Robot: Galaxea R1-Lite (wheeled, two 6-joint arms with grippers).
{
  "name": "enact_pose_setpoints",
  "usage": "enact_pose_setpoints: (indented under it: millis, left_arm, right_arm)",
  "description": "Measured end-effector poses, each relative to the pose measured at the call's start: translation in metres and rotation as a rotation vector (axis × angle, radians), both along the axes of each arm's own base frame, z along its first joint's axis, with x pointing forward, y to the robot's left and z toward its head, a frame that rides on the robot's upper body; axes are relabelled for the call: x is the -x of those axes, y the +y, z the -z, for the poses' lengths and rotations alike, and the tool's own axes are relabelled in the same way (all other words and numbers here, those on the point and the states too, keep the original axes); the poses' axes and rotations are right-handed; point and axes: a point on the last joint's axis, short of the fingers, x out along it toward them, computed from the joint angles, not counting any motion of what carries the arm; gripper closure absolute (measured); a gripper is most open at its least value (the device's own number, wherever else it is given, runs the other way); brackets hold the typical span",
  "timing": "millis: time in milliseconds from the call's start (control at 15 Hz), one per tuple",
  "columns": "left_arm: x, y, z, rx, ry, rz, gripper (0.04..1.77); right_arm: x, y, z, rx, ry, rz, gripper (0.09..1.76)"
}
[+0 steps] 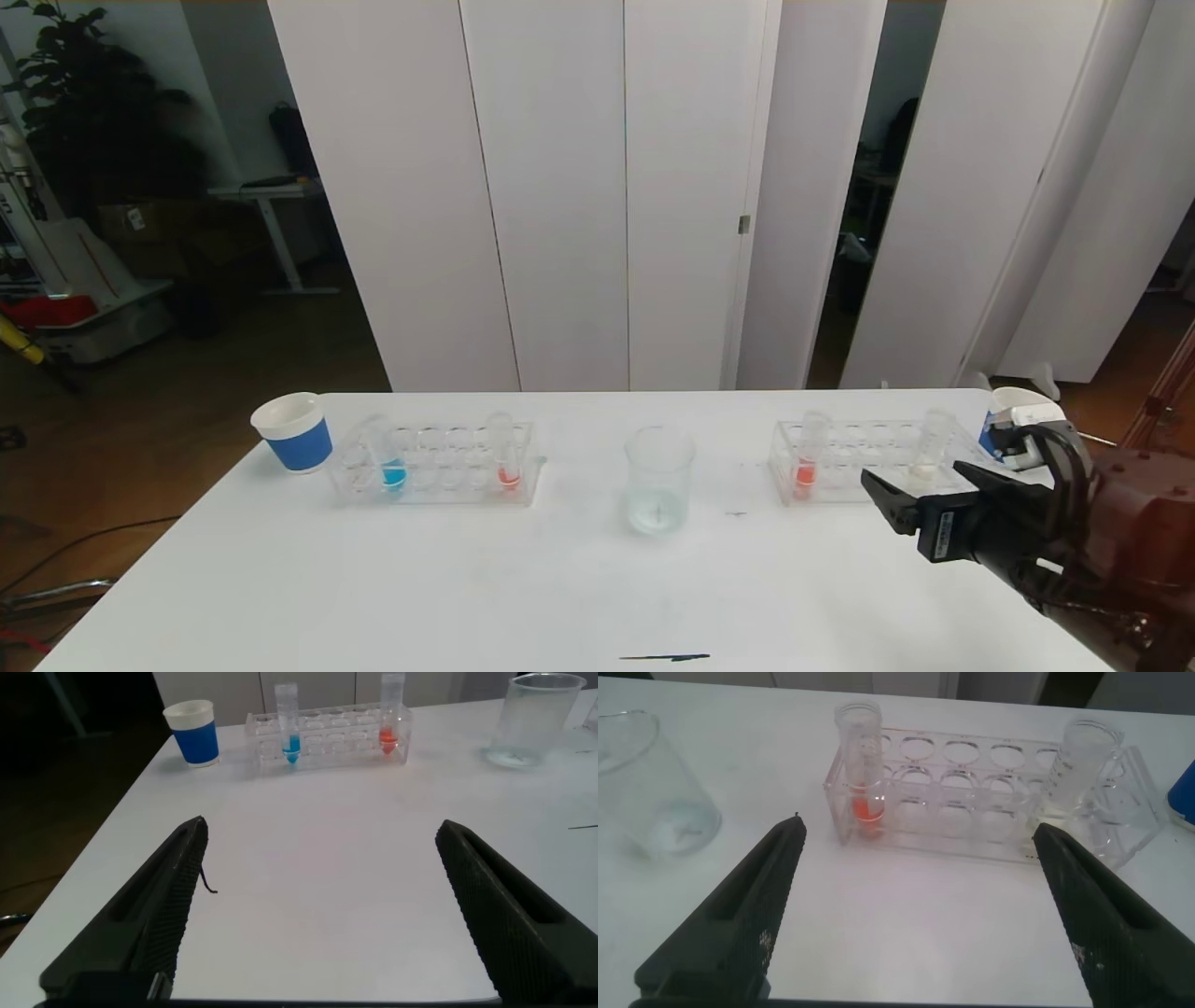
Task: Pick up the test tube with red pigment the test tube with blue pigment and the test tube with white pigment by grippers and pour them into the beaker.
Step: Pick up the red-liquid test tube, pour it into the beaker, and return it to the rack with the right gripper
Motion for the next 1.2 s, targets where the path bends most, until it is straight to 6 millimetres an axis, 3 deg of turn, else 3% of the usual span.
enact_pose_setpoints:
  millis: [800,1200]
  left_arm:
    - [0.000,0.000,0.000,0.000,0.000,0.001,0.07]
    - [0.000,0.000,0.000,0.000,0.000,0.001,0.07]
  right_arm:
    - [-0.068,0.033,0.024,0.014,-0.013,0.024,0.10]
    - [-0.090,0.040,0.036,0.024,-0.012,0.023,0.10]
